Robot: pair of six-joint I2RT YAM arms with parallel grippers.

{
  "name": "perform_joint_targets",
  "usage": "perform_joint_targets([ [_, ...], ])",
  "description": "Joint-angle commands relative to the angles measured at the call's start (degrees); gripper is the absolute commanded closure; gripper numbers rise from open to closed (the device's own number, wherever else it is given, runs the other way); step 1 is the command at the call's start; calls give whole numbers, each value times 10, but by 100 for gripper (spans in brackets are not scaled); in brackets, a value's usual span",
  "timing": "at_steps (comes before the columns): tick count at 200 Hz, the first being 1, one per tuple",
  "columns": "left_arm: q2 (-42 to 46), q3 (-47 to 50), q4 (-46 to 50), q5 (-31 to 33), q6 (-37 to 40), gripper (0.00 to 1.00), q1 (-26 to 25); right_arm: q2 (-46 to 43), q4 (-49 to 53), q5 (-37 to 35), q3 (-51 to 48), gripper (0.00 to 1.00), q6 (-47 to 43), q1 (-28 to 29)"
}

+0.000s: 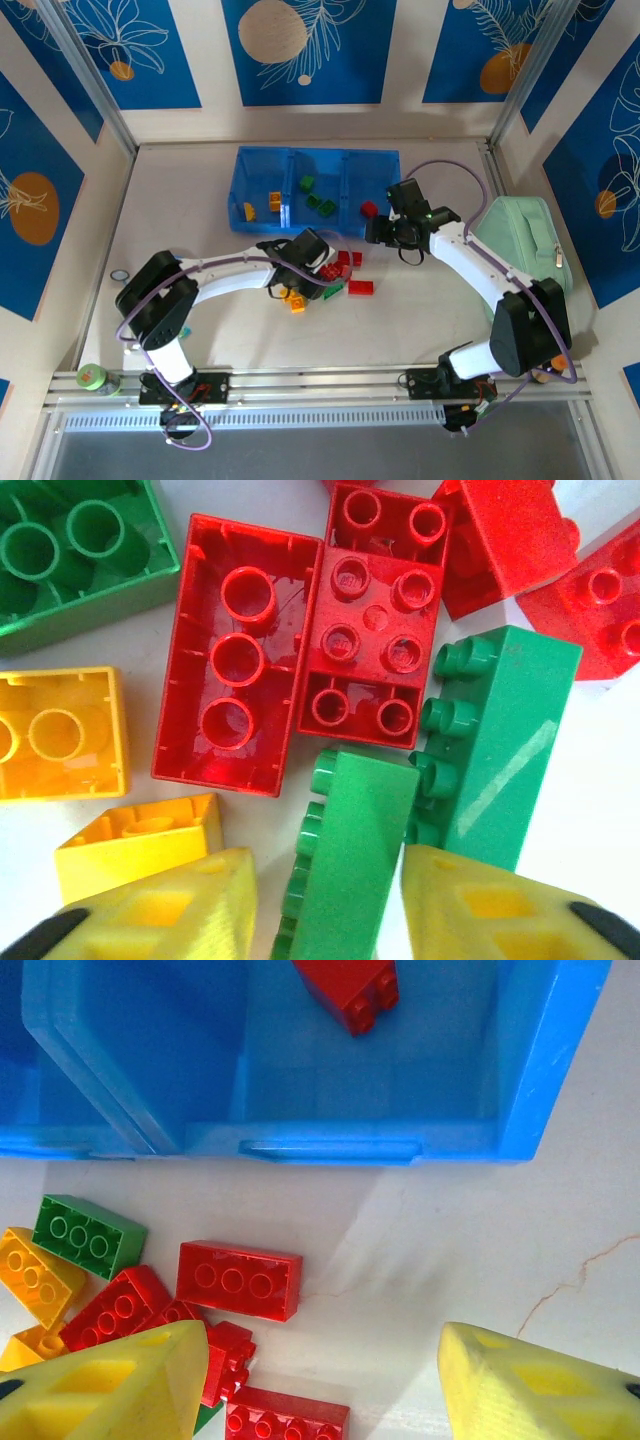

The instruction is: Sort the legos into containers by color

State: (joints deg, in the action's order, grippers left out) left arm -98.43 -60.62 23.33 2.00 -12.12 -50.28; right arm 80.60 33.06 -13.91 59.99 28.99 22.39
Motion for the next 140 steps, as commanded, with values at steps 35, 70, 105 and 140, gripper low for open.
perform_joint_targets([
  [35, -20, 2, 40, 22, 2, 48, -11, -29, -17, 7, -23, 37, 13, -8],
  [70, -22, -3, 53, 27, 0, 55, -19, -38, -22, 12, -36, 37, 15, -15],
  [105, -18, -2, 56, 28, -10, 57, -31, -52, -30, 18, -55, 37, 19, -24],
  [140, -9, -9, 68, 40, -14, 55, -36, -62, -36, 26, -68, 37, 21, -33],
])
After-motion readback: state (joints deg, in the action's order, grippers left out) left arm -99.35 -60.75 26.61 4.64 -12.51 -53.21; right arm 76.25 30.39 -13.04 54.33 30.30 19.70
